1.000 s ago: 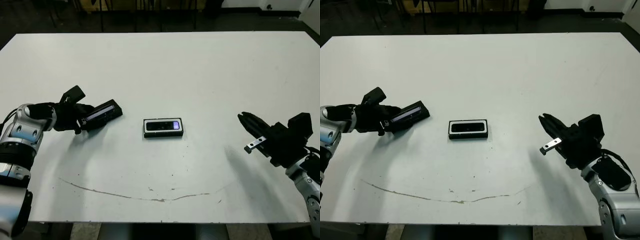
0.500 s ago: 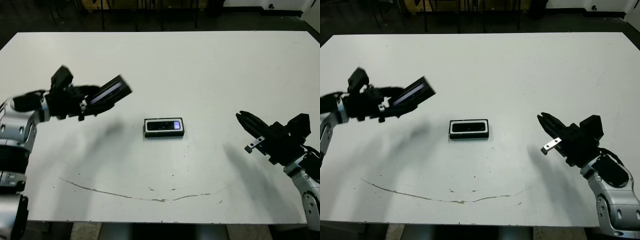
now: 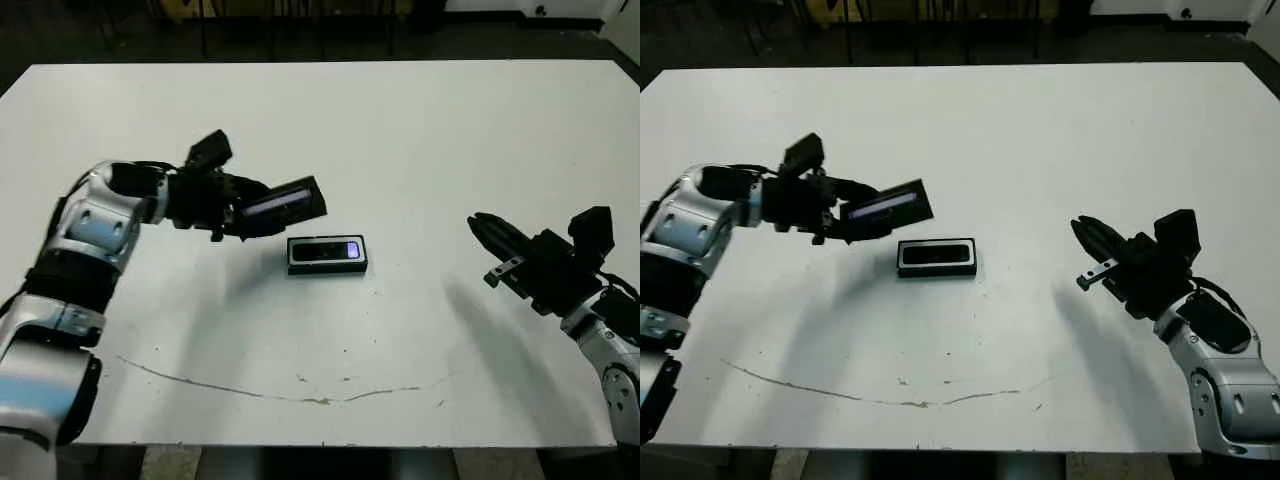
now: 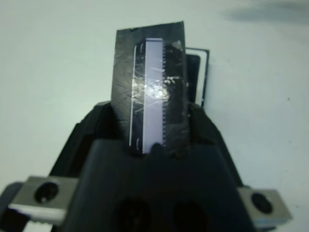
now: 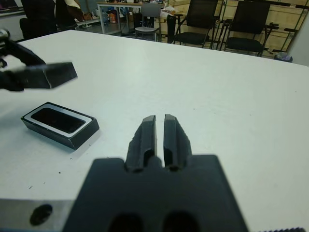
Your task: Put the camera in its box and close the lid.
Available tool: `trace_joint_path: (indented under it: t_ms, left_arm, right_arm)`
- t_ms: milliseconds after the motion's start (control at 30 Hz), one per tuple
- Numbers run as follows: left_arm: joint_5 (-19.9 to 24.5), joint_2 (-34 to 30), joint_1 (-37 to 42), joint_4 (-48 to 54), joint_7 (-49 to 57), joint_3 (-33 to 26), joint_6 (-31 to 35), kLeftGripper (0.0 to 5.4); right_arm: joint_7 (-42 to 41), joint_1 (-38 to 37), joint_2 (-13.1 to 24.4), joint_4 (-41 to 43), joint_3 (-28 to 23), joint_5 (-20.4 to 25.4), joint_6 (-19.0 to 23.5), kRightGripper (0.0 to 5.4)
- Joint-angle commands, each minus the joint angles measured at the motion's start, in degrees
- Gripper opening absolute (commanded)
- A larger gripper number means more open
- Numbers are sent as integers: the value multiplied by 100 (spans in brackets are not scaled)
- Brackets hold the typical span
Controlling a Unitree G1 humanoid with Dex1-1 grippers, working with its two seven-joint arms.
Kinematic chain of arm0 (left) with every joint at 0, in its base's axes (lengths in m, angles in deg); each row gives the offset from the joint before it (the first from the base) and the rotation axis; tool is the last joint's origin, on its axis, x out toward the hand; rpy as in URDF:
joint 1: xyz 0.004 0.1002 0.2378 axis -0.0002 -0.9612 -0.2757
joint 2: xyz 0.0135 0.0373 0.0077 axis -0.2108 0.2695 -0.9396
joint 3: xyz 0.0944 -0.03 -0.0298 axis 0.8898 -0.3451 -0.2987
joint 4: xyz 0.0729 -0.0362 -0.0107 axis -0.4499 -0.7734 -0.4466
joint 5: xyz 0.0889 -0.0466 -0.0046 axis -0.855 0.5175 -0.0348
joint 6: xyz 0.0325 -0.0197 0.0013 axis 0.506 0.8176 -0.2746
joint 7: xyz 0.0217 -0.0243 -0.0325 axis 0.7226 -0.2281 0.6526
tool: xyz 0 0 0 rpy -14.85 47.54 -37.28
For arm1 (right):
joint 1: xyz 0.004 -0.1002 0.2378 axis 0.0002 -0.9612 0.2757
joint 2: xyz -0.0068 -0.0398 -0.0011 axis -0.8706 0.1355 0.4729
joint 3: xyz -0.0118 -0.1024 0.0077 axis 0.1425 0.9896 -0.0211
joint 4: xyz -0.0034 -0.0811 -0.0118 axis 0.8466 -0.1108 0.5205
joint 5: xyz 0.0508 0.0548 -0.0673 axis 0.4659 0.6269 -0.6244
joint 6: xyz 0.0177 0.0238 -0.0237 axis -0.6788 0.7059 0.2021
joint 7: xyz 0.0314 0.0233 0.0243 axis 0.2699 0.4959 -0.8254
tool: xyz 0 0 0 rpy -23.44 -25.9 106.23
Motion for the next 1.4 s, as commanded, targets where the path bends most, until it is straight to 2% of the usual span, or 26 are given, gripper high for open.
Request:
trace_joint_path:
  t_ms: [33, 433, 633, 1033, 1133, 1400]
  left_arm:
    - [-233, 84, 107, -294, -88, 177, -67, 268]
    - [-634, 206, 154, -571, -180, 383, -167, 268]
    - [-547, 171, 92, -663, -454, 326, -123, 268]
    - [-564, 144, -10, -598, -770, 400, -131, 268]
    - [-577, 181, -42, -629, -732, 407, -157, 268]
    - [-738, 393, -70, -894, -434, 515, -322, 268]
  right_arm:
    - [0, 4, 80, -42, 1, -18, 106, 0]
    - [-38, -71, 12, -59, 34, -40, 27, 0]
    - [-19, -135, 23, -70, 95, -239, -174, 0]
    - [-71, -188, 24, -113, 106, -250, -225, 0]
    - [-33, -199, 45, -67, 108, -265, -177, 0]
    - [-144, -205, 26, -180, 97, -273, -367, 0]
